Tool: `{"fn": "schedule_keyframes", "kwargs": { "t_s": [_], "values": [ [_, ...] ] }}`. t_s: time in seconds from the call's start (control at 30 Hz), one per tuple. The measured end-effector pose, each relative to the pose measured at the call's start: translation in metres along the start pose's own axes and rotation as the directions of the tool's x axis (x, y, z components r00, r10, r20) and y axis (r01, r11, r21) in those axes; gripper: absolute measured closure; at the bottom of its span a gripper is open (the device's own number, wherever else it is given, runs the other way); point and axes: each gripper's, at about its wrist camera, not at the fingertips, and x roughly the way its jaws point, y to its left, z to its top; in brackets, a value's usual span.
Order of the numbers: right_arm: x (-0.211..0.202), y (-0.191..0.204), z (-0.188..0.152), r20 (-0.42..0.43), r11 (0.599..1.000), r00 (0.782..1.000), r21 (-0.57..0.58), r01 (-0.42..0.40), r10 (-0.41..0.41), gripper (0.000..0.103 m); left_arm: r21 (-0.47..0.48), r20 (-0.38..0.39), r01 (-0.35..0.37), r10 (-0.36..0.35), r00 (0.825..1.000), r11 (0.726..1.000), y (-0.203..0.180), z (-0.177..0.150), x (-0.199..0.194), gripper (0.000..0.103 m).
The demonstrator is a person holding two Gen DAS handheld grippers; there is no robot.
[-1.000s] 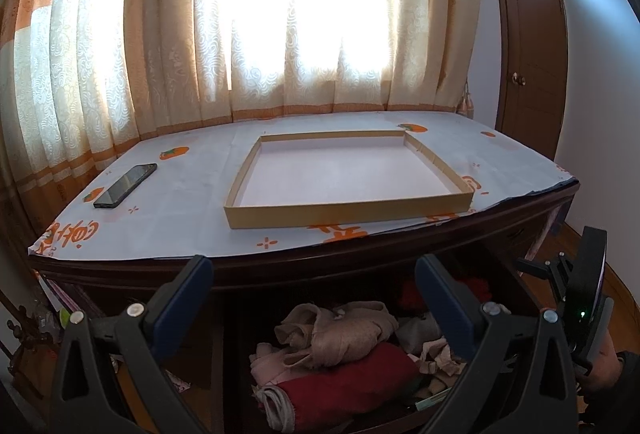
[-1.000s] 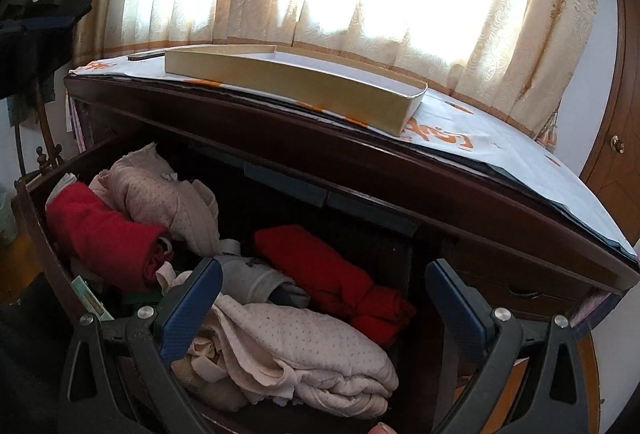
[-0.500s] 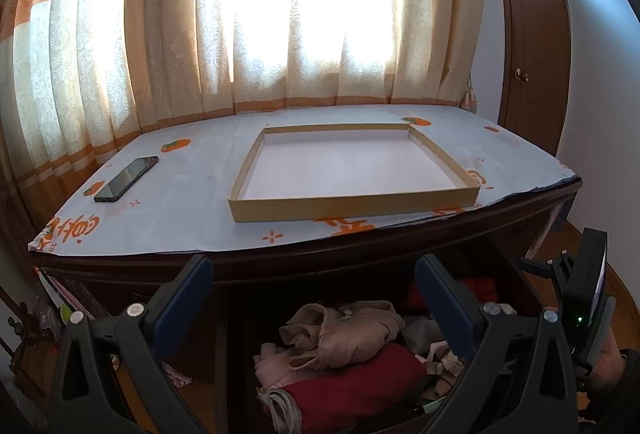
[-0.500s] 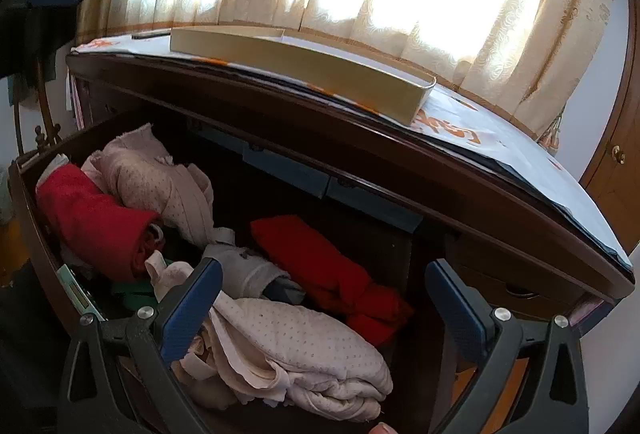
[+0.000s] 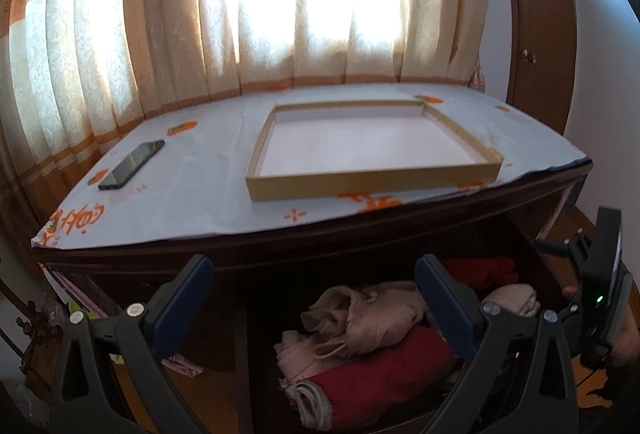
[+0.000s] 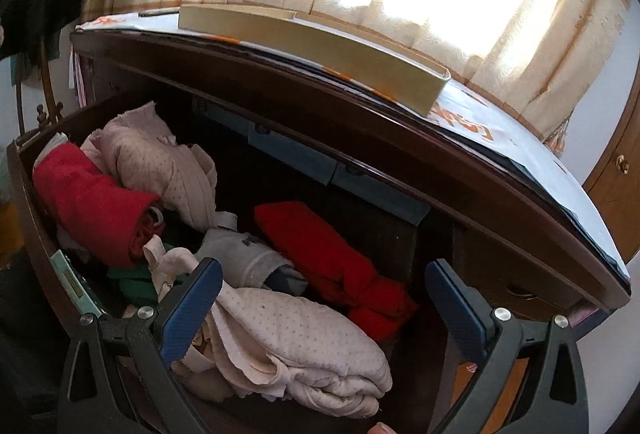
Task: Take underwear out of drawer
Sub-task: 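Grasp the pale pink underwear in the drawer with the right tool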
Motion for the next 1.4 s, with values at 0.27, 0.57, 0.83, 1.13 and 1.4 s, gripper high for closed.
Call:
{"fn": "schedule_keyframes", "kwargs": {
  "t_s": [0.27,0.57,0.83,1.13,1.4],
  "values": [
    [-0.001,-0.002,0.006,-0.012,0.998,0.998,-0.021,-0.061,0.060,0.001,-0.004,-0.080,-0.018,0.017,0.997,1.000,0.016,-0.019,0.028,0.000],
    [-0.012,0.032,0.031,0.037,0.987,0.996,-0.140,-0.075,0.081,0.001,-0.042,-0.100,-0.029,0.024,0.995,0.999,0.034,-0.021,0.035,0.000],
    [-0.009,0.064,0.073,0.055,0.965,0.974,-0.160,-0.207,0.218,0.001,-0.067,-0.081,-0.046,0.040,0.996,0.997,0.050,-0.016,0.029,0.000],
    [0.027,0.094,0.087,-0.063,0.932,0.951,-0.188,-0.310,0.304,0.001,-0.091,-0.095,-0.058,0.049,0.994,0.994,0.063,-0.019,0.033,0.000],
    [0.061,0.111,0.087,-0.200,0.913,0.928,-0.205,-0.352,0.313,0.016,-0.092,-0.105,-0.051,0.041,0.994,0.994,0.064,-0.021,0.036,0.000]
  ]
}}
